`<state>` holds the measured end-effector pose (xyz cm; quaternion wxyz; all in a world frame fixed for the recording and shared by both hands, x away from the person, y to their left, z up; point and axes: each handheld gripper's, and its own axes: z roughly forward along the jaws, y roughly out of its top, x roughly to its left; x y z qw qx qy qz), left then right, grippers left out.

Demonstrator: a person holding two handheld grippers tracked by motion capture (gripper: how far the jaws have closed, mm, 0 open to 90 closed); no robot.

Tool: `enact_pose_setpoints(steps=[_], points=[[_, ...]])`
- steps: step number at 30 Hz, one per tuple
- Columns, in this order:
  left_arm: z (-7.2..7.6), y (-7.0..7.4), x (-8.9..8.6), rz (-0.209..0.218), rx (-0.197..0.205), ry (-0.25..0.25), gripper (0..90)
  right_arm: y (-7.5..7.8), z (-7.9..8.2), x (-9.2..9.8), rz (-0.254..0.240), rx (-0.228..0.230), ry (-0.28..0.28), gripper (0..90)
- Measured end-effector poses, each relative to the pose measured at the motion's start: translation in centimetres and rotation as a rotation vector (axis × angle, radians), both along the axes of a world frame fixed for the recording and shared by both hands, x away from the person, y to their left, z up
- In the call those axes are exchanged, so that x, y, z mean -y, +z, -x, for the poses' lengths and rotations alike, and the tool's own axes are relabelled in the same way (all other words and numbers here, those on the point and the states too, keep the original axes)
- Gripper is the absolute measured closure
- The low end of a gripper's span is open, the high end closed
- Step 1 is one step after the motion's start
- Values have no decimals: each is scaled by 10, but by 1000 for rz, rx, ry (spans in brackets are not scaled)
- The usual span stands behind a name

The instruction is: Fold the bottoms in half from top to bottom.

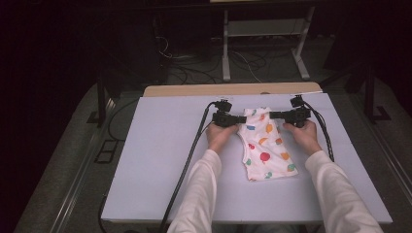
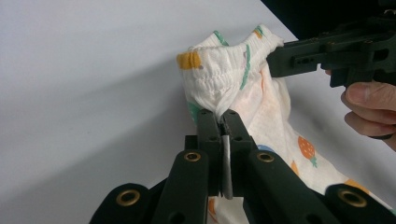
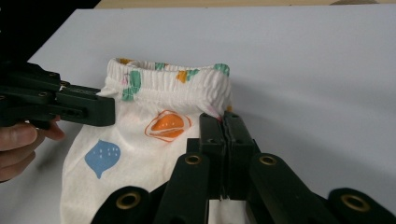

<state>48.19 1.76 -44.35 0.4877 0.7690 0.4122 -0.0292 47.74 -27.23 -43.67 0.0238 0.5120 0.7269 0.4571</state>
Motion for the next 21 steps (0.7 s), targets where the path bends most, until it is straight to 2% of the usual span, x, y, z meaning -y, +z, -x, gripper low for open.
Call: enact_pose_setpoints(steps=[3, 10, 21], points=[[5, 3, 0, 1, 17, 3, 881, 2, 6, 1, -15, 13, 4, 868], [16, 12, -3, 4, 57, 10, 881, 9, 15, 0, -16, 50, 27, 867], [29, 15, -4, 14, 78, 12, 881, 12, 26, -1, -21, 84, 42, 867]])
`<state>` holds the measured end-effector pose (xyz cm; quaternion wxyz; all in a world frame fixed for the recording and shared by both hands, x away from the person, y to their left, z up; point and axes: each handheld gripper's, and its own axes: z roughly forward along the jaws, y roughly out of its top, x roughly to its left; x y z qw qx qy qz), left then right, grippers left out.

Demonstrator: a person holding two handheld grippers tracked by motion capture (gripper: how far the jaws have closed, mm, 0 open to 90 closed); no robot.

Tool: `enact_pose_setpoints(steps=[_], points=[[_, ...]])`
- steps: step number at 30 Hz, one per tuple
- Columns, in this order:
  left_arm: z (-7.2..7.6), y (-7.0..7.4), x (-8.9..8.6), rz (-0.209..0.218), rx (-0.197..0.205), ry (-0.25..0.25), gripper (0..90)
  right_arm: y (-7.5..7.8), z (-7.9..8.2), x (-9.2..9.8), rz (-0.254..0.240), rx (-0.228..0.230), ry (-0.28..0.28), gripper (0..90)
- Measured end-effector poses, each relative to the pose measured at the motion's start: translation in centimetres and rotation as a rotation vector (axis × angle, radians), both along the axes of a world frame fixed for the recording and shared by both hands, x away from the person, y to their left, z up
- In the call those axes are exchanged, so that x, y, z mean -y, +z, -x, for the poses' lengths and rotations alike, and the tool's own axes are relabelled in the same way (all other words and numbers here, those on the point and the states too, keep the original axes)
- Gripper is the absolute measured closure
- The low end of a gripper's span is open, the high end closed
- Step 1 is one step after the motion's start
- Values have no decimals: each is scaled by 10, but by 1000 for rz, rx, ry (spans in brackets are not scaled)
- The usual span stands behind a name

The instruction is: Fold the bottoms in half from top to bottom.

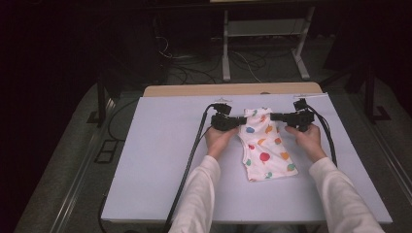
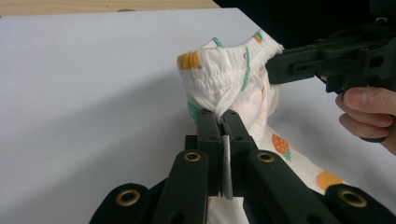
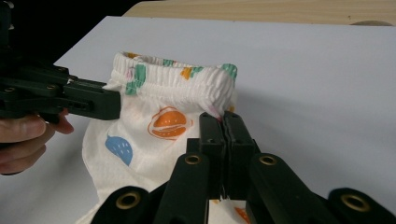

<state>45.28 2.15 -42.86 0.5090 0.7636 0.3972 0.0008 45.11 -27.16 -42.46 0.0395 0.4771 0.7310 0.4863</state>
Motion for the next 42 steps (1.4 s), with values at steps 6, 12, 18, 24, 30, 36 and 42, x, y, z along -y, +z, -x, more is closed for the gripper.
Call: enact_pose_setpoints(steps=[6, 12, 18, 24, 30, 36, 42], points=[[9, 0, 3, 9, 8, -17, 881, -1, 7, 2, 3, 11, 3, 867], [14, 1, 3, 23, 8, -20, 881, -4, 15, 6, -11, 8, 2, 867], [20, 6, 2, 16, 15, -25, 881, -6, 24, 9, -46, 18, -2, 867], [26, 10, 1, 16, 22, -27, 881, -8, 31, 8, -47, 22, 4, 867], [31, 13, 2, 29, 21, -34, 881, -2, 38, 10, -35, 31, 7, 867], [37, 13, 4, 45, 22, -48, 880, 6, 45, 15, -25, 41, 15, 867], [42, 14, 6, 40, 27, -61, 880, 7, 53, 18, -13, 43, 30, 867]])
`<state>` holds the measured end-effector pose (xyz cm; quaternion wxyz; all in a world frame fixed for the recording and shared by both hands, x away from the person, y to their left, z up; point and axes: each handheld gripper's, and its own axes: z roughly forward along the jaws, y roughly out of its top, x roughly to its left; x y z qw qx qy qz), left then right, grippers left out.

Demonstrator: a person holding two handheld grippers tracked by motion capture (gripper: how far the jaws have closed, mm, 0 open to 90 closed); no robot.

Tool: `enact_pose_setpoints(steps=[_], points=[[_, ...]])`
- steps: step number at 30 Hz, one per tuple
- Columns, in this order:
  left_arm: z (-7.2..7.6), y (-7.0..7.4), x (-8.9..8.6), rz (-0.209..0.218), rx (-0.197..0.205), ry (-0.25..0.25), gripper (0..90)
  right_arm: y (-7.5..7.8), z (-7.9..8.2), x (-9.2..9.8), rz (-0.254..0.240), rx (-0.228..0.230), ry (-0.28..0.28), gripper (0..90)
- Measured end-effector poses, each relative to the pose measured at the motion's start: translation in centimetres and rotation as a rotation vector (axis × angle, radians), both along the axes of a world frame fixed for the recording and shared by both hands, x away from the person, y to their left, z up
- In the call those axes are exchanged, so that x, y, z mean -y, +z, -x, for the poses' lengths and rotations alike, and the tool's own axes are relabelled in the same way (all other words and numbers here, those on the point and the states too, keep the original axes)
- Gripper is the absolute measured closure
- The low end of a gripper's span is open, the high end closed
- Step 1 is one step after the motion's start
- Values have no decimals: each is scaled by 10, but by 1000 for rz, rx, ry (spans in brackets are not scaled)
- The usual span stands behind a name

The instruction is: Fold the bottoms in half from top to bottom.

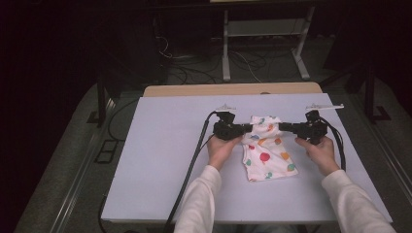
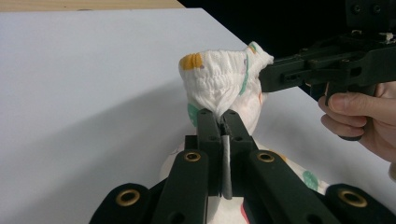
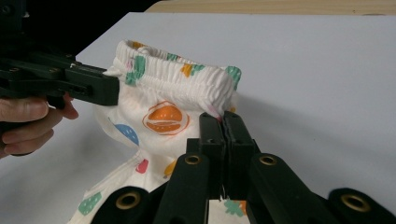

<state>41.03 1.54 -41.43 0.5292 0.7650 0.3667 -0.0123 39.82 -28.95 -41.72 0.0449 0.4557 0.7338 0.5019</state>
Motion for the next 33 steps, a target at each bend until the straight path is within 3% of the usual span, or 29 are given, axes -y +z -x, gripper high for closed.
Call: enact_pose_setpoints(steps=[21, 33], points=[[18, -8, -2, 4, -8, -34, 880, -1, 16, 3, 15, -17, 37, 867], [31, -11, -2, 4, -9, -62, 878, -1, 28, 3, 49, -23, 66, 867]])
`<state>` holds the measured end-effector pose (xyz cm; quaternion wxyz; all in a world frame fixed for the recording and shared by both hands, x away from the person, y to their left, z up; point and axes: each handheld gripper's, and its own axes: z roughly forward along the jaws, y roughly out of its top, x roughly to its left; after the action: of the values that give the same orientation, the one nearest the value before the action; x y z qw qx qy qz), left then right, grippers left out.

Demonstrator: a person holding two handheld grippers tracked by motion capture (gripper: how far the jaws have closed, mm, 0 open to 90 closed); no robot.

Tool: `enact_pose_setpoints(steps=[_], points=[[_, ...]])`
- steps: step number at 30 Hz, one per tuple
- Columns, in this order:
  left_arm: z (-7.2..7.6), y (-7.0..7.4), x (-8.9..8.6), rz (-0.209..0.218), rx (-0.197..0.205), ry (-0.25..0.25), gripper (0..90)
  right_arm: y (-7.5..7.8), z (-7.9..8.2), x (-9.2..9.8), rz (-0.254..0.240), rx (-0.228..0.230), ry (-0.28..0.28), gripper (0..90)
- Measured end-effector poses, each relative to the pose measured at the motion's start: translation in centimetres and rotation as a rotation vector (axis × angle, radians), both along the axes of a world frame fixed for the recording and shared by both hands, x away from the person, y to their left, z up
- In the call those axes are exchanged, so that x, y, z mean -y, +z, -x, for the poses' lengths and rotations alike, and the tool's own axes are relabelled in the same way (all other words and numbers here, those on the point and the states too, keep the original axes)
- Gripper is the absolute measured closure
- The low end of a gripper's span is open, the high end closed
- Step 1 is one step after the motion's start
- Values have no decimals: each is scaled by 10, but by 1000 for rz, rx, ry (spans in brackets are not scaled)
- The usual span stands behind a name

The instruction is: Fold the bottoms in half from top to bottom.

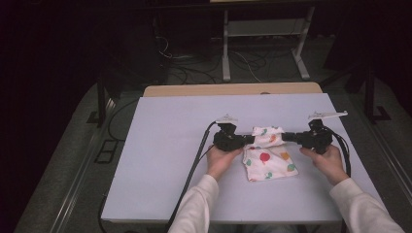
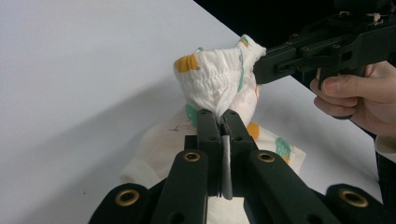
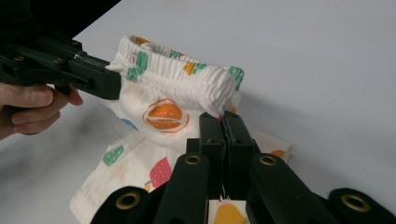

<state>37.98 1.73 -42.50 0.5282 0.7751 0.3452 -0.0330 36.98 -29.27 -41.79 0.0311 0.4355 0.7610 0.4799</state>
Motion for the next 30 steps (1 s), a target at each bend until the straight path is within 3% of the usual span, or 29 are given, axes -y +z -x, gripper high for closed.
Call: enact_pose_setpoints(steps=[11, 15, 19, 30], points=[[9, -6, 2, 7, -11, -19, 877, -4, 11, 4, 8, -5, 15, 866], [13, -9, 2, 0, -14, -30, 877, -5, 16, 5, 9, -12, 22, 866], [15, -12, 4, -33, -18, -46, 875, -8, 20, 6, 14, -16, 33, 865], [20, -18, 5, -40, -24, -72, 875, -14, 26, 7, 45, -27, 41, 863]])
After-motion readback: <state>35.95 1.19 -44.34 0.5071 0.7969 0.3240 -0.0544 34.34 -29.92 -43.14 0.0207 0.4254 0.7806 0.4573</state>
